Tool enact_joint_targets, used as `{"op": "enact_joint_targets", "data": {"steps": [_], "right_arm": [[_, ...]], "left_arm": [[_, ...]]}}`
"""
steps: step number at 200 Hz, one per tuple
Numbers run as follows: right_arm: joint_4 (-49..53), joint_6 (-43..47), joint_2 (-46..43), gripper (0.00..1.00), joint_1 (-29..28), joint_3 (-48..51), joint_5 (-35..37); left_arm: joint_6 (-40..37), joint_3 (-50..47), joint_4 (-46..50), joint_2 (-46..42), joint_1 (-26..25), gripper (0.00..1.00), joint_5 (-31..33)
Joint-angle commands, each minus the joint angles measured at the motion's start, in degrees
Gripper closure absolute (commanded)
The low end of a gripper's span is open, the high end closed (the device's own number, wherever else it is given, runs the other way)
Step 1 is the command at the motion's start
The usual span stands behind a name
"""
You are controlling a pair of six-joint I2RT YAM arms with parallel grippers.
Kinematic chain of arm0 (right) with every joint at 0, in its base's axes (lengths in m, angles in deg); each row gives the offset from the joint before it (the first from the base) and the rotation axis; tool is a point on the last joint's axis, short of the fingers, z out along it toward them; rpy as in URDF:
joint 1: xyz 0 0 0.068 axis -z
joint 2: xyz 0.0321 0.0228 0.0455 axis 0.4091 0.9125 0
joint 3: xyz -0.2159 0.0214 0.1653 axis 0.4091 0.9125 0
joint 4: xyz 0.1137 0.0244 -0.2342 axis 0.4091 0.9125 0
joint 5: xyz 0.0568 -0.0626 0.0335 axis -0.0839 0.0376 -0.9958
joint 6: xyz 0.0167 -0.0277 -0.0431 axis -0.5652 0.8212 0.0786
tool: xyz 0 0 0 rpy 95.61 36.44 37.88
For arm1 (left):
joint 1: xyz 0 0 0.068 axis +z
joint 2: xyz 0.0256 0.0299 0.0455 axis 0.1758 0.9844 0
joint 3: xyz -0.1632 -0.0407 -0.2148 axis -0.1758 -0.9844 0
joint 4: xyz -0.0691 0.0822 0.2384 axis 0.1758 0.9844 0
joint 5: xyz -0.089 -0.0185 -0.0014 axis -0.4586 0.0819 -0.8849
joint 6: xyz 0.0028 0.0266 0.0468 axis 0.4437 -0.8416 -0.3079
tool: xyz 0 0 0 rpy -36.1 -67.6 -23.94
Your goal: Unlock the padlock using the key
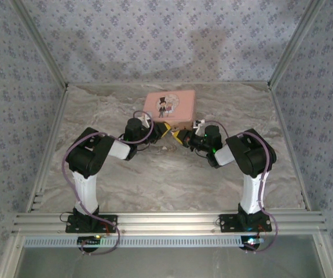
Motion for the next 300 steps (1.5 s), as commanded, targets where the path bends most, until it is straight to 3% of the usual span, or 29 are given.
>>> {"op": "enact_joint_targets", "data": {"steps": [1,41,123,227,274,300], "right_arm": [[-4.8,-4.7,1.6,1.00,-0.2,-2.4,0.1],[-9.8,-10.6,3.8,1.00,0.5,-2.4,0.3],[-9.8,-15.4,5.5,1.00,0.3,-4.0,-0.3],[2.2,0.4,1.2,1.00,-0.9,-3.5,0.7],[0.4,2.1,0.9,1.00,-1.3,-2.7,1.0],[-5.9,-2.7,2.5,1.00,-1.2,-2.1,1.2]], "left_arm": [[1.4,0.0,-5.4,-2.3,-1.5,0.95,-3.7],[1.4,0.1,-5.8,-2.1,-1.6,0.95,-3.9],[2.0,0.7,-6.9,-1.6,-1.9,0.95,-4.5],[2.6,0.8,-7.7,-1.1,-2.0,0.95,-4.3],[3.7,0.5,-9.4,-0.4,-2.0,0.95,-3.9],[3.4,0.3,-9.5,-0.5,-2.0,0.95,-3.7]]}}
